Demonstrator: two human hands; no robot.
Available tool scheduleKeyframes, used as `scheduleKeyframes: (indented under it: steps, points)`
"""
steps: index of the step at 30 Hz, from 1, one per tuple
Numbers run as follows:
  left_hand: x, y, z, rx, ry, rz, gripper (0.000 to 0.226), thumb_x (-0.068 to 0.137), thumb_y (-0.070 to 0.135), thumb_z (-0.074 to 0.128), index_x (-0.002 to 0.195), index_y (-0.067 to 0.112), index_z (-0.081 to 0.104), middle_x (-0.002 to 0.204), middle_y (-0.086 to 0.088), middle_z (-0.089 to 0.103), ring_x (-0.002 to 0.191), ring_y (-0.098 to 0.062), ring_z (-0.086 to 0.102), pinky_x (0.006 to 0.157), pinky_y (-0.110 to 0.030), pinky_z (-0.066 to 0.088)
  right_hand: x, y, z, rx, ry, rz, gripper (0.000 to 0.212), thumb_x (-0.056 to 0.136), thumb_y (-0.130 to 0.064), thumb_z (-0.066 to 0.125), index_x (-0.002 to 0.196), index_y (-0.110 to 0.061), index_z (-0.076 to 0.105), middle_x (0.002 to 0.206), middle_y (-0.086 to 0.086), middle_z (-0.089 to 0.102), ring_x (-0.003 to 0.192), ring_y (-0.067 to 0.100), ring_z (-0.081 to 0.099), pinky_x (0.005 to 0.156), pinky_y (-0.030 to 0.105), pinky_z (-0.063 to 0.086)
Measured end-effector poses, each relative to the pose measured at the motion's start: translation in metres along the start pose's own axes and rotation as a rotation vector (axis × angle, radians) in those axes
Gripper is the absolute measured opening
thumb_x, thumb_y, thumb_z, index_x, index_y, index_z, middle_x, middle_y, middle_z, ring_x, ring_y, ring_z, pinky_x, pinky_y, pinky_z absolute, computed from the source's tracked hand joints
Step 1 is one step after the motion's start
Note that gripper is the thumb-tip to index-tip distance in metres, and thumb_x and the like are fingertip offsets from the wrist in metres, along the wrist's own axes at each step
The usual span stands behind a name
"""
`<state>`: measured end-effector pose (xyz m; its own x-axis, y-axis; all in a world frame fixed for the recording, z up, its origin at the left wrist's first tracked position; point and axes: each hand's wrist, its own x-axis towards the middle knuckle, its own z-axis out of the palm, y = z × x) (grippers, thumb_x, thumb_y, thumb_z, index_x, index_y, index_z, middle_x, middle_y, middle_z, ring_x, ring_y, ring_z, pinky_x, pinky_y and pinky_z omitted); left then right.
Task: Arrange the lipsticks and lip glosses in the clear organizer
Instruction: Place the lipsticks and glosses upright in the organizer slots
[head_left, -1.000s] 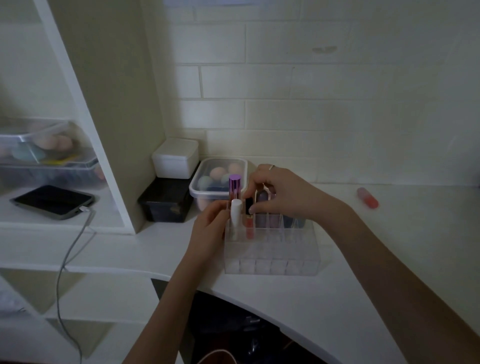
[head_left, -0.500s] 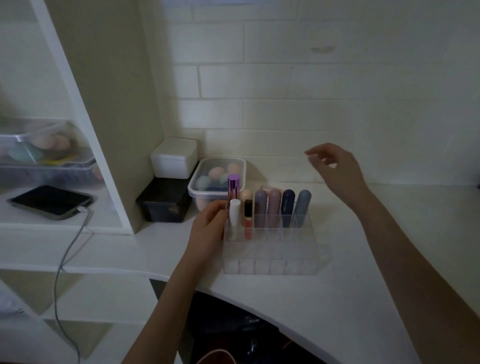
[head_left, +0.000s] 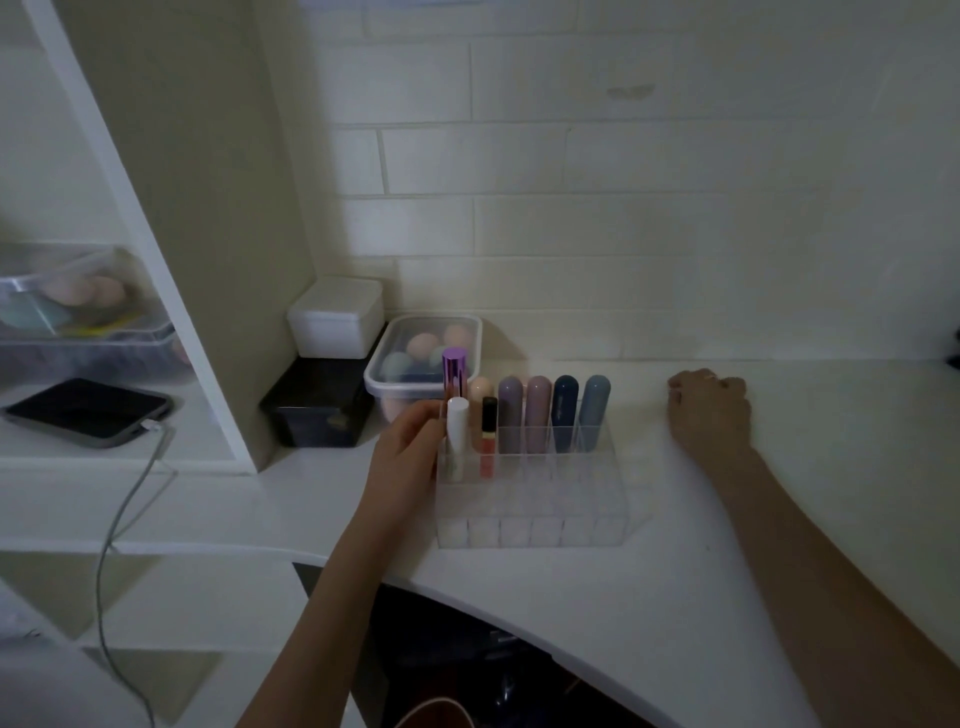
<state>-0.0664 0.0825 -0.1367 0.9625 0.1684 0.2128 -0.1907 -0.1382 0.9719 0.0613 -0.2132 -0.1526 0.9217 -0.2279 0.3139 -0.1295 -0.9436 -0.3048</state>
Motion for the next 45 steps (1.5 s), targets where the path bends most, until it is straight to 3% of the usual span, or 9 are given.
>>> scheduleKeyframes:
  steps: [6,9,11,14,19,26,33,38,45]
  points:
    - [0.0,0.0,0.0,0.006,0.002,-0.009,0.024,0.086,0.036,0.046,0.088,0.031,0.07,0.09,0.002,0.07,0.094,-0.028,0.064,0.089,-0.057,0.05,-0.002,-0.006,0.008,0.345,0.05,-0.193,0.04,0.081,0.009,0.046,0.108,-0.013,0.065,0.115,0.014,0.061,0.102,0.037,0.056,0.087,0.03,0.035]
    - [0.0,0.002,0.0,0.001,0.001,-0.016,0.025,0.084,0.039,0.046,0.087,0.031,0.07,0.09,0.001,0.07,0.096,-0.029,0.064,0.089,-0.058,0.05,-0.009,-0.027,-0.005,0.76,-0.014,-0.111,0.025,0.084,-0.019,0.067,0.108,-0.023,0.064,0.108,0.004,0.055,0.083,0.018,0.063,0.08,0.021,0.043]
    - [-0.001,0.001,0.0,-0.002,-0.002,-0.025,0.025,0.084,0.04,0.047,0.088,0.03,0.07,0.092,-0.001,0.07,0.096,-0.029,0.064,0.088,-0.058,0.05,-0.015,-0.041,-0.017,0.944,-0.106,-0.064,0.037,0.074,-0.036,0.077,0.106,-0.024,0.062,0.097,0.001,0.062,0.079,0.013,0.064,0.072,0.019,0.046]
    - [-0.001,0.002,0.0,0.003,-0.004,-0.023,0.026,0.084,0.04,0.046,0.09,0.029,0.07,0.093,-0.002,0.07,0.095,-0.028,0.065,0.088,-0.057,0.051,-0.023,-0.056,-0.034,1.152,-0.175,-0.045,0.049,0.065,-0.036,0.084,0.106,-0.02,0.062,0.092,-0.002,0.07,0.084,0.008,0.067,0.072,0.016,0.049]
    - [-0.002,0.004,0.001,-0.003,0.002,-0.019,0.027,0.083,0.038,0.047,0.088,0.027,0.07,0.09,-0.003,0.07,0.094,-0.03,0.064,0.088,-0.057,0.051,-0.025,-0.069,-0.043,1.371,-0.318,-0.134,0.022,0.088,-0.014,0.062,0.108,-0.003,0.063,0.097,0.014,0.069,0.082,0.018,0.067,0.074,0.019,0.053]
    - [-0.003,0.004,0.0,-0.014,0.014,-0.035,0.026,0.084,0.037,0.047,0.09,0.027,0.071,0.091,-0.001,0.07,0.097,-0.031,0.064,0.088,-0.059,0.05,-0.028,-0.091,-0.055,1.403,-0.418,-0.251,0.021,0.097,-0.016,0.046,0.096,-0.014,0.067,0.084,0.007,0.063,0.06,0.009,0.055,0.061,0.018,0.048]
    - [-0.004,0.005,0.001,0.027,0.011,-0.029,0.03,0.097,0.024,0.042,0.09,0.027,0.071,0.089,0.001,0.07,0.091,-0.023,0.064,0.086,-0.046,0.054,-0.034,-0.105,-0.069,1.46,-0.456,-0.321,0.013,0.093,-0.019,0.051,0.093,-0.014,0.062,0.087,0.005,0.073,0.073,0.015,0.064,0.066,0.022,0.052]
    - [-0.01,0.01,0.001,0.008,0.015,-0.032,0.03,0.097,0.019,0.04,0.085,0.02,0.068,0.089,-0.006,0.067,0.088,-0.025,0.062,0.081,-0.039,0.052,-0.031,-0.102,-0.066,1.371,-0.405,-0.396,0.017,0.085,-0.021,0.061,0.096,-0.012,0.068,0.093,0.006,0.073,0.097,0.02,0.069,0.083,0.034,0.058]
    - [-0.01,0.009,0.001,-0.003,-0.002,-0.01,0.028,0.097,0.017,0.039,0.096,0.004,0.064,0.095,-0.018,0.064,0.086,-0.028,0.06,0.076,-0.036,0.051,-0.03,-0.086,-0.035,1.194,-0.375,-0.218,0.014,0.085,-0.003,0.064,0.098,-0.001,0.067,0.088,0.016,0.068,0.073,0.017,0.065,0.072,0.024,0.056]
